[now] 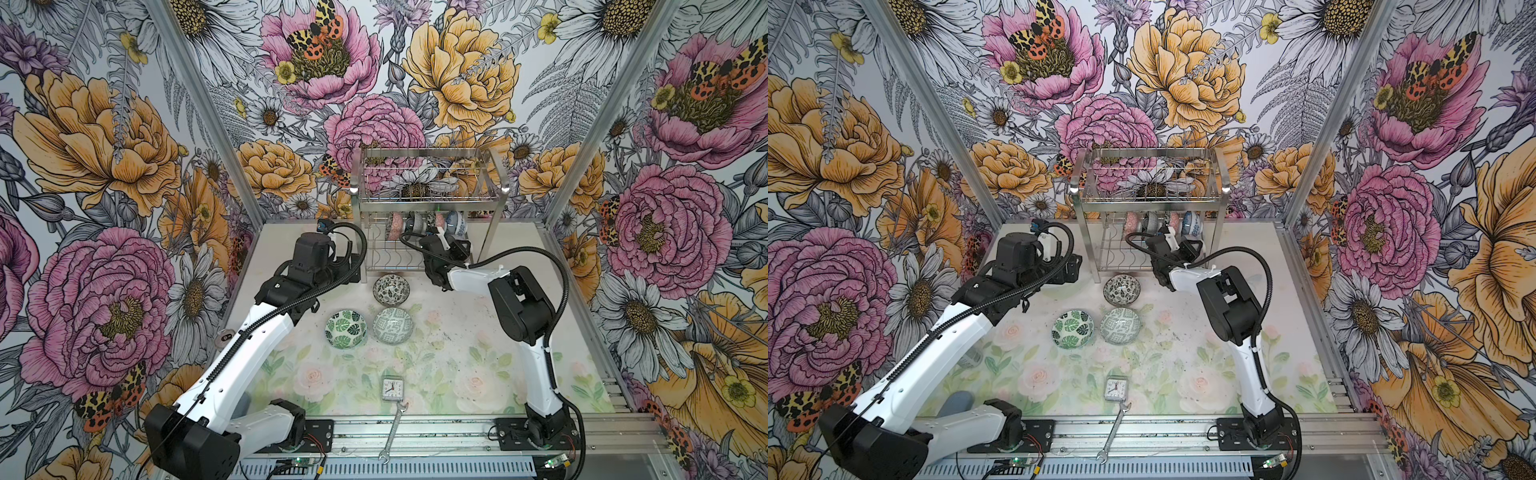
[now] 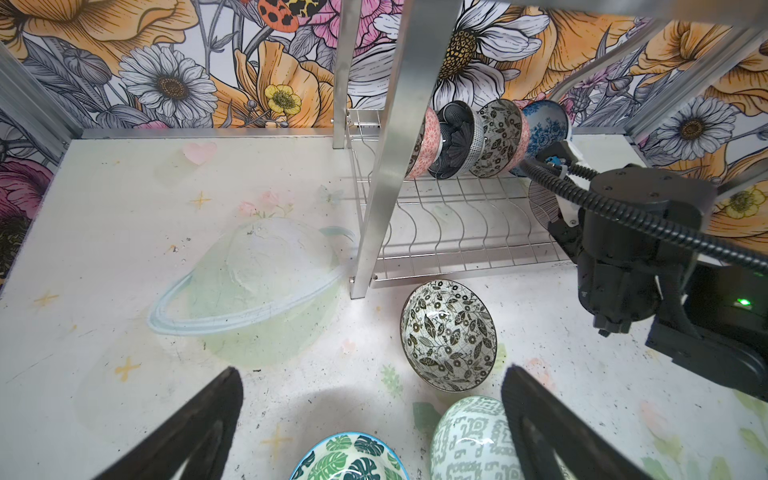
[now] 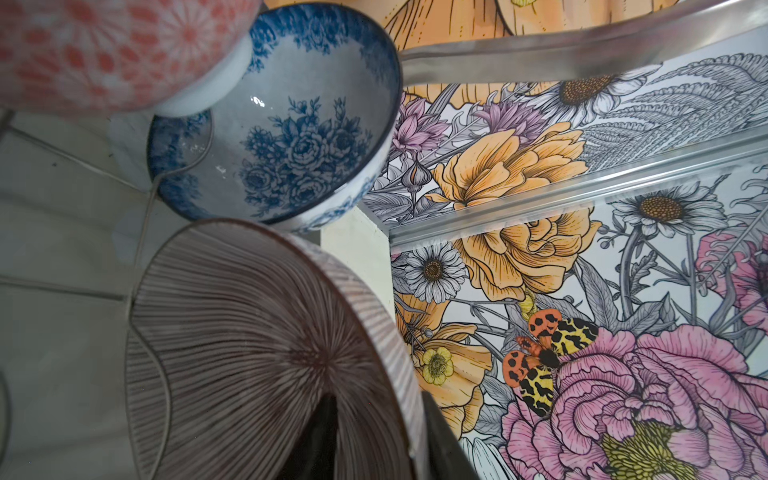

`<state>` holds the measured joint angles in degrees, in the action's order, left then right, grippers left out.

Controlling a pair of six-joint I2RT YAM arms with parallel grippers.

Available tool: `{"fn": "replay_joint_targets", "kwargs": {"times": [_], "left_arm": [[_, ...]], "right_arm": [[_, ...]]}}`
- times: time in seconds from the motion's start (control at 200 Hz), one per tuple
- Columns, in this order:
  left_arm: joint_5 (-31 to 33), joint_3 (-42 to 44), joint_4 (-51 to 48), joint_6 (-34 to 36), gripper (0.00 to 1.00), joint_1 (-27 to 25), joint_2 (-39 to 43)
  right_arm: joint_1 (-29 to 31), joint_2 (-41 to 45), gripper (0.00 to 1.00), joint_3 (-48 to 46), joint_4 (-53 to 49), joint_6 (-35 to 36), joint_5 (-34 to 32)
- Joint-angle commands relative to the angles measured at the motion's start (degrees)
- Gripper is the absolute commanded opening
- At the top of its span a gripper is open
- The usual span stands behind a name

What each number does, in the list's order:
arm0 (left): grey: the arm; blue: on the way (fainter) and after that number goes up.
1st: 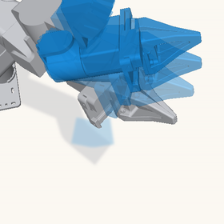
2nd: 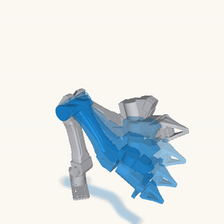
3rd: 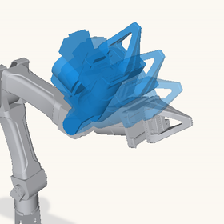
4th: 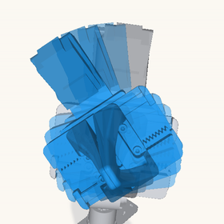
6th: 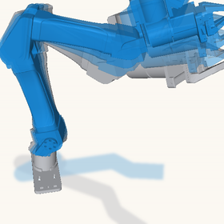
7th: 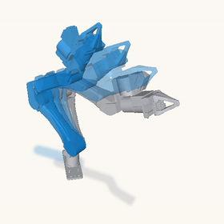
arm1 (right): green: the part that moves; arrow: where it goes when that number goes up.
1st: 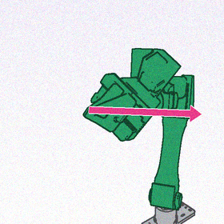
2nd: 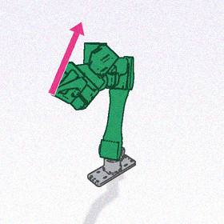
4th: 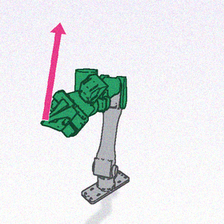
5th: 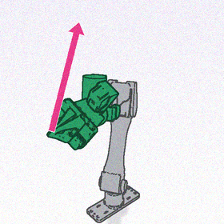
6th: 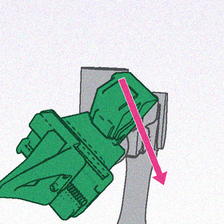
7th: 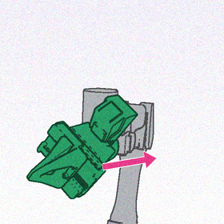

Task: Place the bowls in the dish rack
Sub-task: 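Lower the purple striped bowl upright into the rack beside the blue floral bowl, then open the right gripper and withdraw it while left gripper reaches toward the black-leaf bowl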

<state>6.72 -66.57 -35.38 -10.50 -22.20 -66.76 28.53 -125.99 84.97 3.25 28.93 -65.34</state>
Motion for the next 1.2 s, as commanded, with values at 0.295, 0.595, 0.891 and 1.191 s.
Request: {"fn": "replay_joint_targets", "kwargs": {"times": [0.295, 0.595, 0.891, 1.191], "left_arm": [[-0.92, 0.99, 0.57, -1.03, 0.99, 0.29, 0.23], [-0.4, 4.26, 2.08, -3.68, 0.99, -0.89, 2.25], [3.12, 13.21, 3.73, -10.71, 0.99, -1.68, 7.06], [6.99, 16.98, 3.91, -15.38, 0.99, -5.76, 8.22]], "right_arm": [[1.94, 11.53, 0.7, -2.3, -6.62, -5.23, 5.74], [5.14, 22.66, 0.95, -7.86, -13.28, -11.78, 16.26], [8.72, 37.76, 1.0, -15.33, -21.65, -24.2, 29.13], [8.31, 53.03, 1.0, -19.71, -25.73, -32.07, 44.99]]}}
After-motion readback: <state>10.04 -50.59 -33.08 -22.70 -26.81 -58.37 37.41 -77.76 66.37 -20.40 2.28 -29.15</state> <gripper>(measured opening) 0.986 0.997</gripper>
